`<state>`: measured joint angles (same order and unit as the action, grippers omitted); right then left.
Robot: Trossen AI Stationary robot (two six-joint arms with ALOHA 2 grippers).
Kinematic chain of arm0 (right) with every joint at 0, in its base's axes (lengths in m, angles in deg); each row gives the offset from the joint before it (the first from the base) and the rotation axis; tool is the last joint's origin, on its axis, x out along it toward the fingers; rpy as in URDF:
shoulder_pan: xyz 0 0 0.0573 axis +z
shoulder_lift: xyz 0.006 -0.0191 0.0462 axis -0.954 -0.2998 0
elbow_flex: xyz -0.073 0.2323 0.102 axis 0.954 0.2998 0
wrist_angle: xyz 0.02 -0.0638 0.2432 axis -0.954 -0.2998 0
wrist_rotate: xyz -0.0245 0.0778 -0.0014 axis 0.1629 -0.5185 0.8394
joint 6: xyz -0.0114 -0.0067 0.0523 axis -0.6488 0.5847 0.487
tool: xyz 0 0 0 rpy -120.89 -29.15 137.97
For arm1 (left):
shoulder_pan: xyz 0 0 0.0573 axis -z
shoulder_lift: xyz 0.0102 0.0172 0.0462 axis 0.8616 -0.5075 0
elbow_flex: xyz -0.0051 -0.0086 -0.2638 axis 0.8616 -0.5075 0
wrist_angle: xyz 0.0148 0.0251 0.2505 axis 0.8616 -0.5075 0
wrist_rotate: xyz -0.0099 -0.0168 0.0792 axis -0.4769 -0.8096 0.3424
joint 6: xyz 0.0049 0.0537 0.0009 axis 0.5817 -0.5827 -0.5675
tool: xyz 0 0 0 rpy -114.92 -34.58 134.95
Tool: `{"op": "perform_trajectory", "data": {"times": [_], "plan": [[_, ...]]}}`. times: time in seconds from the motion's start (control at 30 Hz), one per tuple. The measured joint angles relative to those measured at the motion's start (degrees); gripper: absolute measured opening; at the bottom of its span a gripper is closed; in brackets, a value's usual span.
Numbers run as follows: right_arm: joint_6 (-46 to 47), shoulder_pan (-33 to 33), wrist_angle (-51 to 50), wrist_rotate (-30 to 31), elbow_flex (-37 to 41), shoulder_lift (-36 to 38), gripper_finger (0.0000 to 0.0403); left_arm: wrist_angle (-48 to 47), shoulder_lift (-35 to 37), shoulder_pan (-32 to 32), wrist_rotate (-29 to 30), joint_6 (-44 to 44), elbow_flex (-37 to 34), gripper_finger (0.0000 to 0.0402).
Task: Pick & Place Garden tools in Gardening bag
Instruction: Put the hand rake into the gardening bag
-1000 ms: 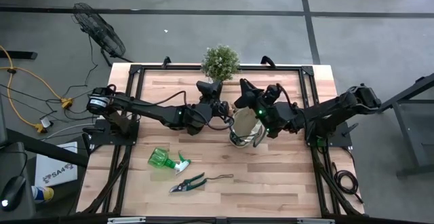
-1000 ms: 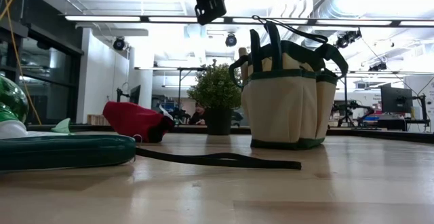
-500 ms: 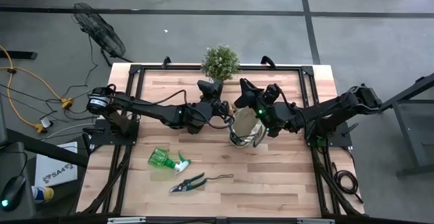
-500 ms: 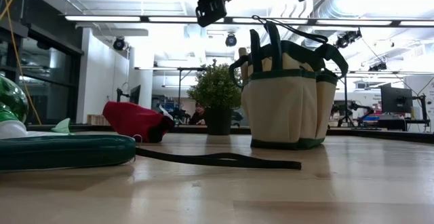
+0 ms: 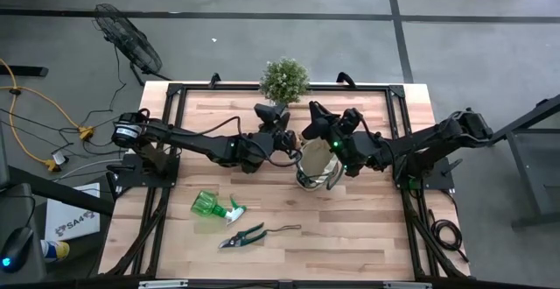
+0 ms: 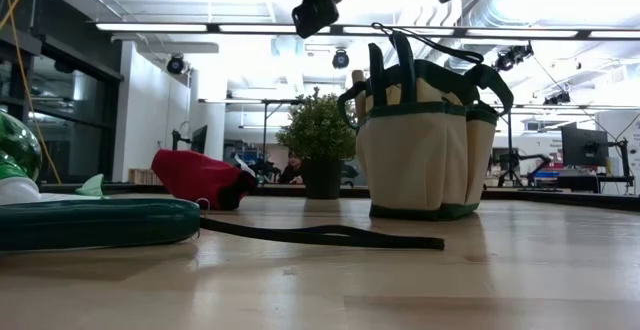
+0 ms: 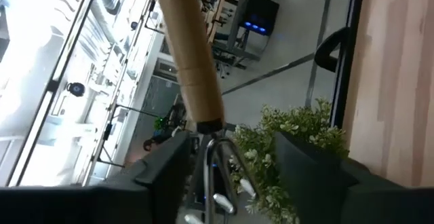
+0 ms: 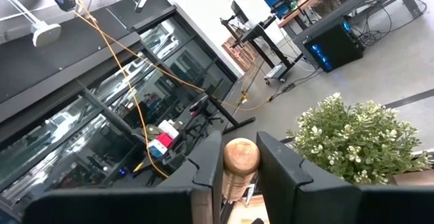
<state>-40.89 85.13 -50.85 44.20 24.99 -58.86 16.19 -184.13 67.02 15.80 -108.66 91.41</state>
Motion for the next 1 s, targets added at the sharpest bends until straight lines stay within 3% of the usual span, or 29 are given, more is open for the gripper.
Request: {"op": "perform_trajectory", "data": {"times": [0.17,0.27,0.63,0.77,1.0], "plan": [[0.0,-0.7,-0.5,-0.1,0.0,0.0,0.0058,0.0,0.0,0.0,2.4,0.0,0.0,0.0279],[-0.6,-1.2,-1.2,-0.5,0.0,0.0,0.0058,0.0,0.0,0.0,3.5,0.7,0.0,0.0294],[-12.3,-1.1,-2.1,0.6,0.0,4.9,0.0058,-1.9,6.2,1.7,3.9,8.0,0.0,0.0281],[-17.8,-1.1,-2.6,0.4,0.0,7.3,0.0058,-8.3,10.3,2.2,2.1,13.3,0.0,0.0272],[-19.3,-1.1,-11.0,0.0,0.0,12.3,0.0058,-27.1,18.6,2.6,-3.9,33.9,0.0,0.0249]]}}
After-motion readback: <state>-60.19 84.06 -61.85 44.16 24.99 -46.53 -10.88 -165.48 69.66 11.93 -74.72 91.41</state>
